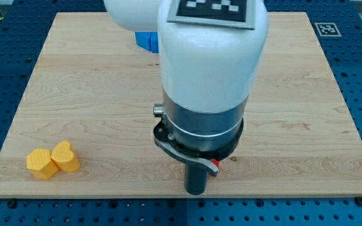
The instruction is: Slide the red circle vertically below the green circle
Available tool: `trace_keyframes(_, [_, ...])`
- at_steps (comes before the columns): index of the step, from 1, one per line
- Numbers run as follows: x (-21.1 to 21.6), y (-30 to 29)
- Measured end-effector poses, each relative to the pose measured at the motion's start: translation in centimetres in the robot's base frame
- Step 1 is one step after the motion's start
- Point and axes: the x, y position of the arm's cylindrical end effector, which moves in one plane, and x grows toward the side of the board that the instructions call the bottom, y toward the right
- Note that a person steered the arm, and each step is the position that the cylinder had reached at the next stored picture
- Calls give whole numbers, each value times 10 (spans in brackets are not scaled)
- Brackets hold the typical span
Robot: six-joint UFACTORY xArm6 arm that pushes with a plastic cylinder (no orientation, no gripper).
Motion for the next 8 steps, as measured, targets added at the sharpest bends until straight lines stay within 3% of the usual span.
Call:
trace_keyframes(2, [1, 7])
trace_keyframes(4, [-34, 7])
trace_keyframes(8, [-64, -11])
